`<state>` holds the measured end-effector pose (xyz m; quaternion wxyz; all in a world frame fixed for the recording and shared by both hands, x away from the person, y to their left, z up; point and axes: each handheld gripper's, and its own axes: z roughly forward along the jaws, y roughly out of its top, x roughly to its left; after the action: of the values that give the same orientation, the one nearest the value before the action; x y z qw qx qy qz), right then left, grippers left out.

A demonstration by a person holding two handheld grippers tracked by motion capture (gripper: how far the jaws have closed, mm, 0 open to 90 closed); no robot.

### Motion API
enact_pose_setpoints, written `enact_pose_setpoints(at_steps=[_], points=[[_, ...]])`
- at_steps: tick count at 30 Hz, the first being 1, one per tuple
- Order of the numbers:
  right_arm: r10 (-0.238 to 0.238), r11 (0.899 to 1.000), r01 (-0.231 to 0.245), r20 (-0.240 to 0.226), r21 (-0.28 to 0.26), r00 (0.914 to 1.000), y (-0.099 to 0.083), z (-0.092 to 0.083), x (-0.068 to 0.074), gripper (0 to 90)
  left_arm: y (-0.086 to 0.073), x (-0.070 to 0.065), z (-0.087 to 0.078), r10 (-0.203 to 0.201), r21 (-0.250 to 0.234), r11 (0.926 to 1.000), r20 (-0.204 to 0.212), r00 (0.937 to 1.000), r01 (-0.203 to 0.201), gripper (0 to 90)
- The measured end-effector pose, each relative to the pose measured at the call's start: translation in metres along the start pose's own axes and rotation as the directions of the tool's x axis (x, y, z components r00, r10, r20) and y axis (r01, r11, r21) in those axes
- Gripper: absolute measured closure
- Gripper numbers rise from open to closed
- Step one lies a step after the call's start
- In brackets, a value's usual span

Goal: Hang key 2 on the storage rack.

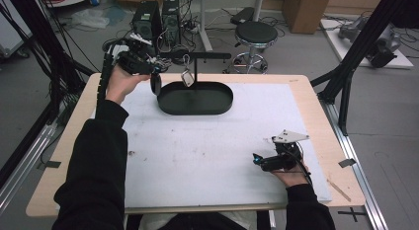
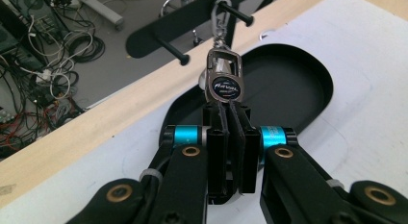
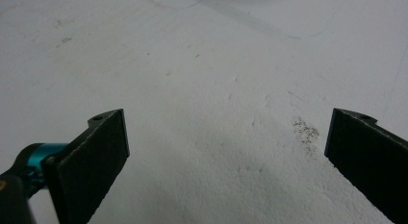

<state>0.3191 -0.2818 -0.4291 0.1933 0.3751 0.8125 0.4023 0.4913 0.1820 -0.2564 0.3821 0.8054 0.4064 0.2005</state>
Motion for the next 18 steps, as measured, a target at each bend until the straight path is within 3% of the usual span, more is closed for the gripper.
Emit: enact_pose_setpoints(at_steps=[9, 14, 18], points=[[-0.003, 1.0, 0.003, 0.004, 0.001, 1.0, 0.0, 0.0, 0.0, 0.8, -0.001, 0.009, 0.006, -0.035, -0.033, 0.9989, -0.048, 0.9982, 0.034, 85.8], [0.001, 1.0, -0.001, 0.003, 0.001, 1.0, 0.0, 0.0, 0.0, 0.8, -0.001, 0.007, 0.014, -0.018, -0.023, 0.9996, -0.078, 0.9968, 0.016, 85.8], [-0.005, 1.0, 0.005, 0.005, 0.002, 1.0, 0.0, 0.0, 0.0, 0.8, -0.002, 0.008, 0.021, -0.026, -0.011, 0.9996, -0.11, 0.9936, 0.024, 85.7]])
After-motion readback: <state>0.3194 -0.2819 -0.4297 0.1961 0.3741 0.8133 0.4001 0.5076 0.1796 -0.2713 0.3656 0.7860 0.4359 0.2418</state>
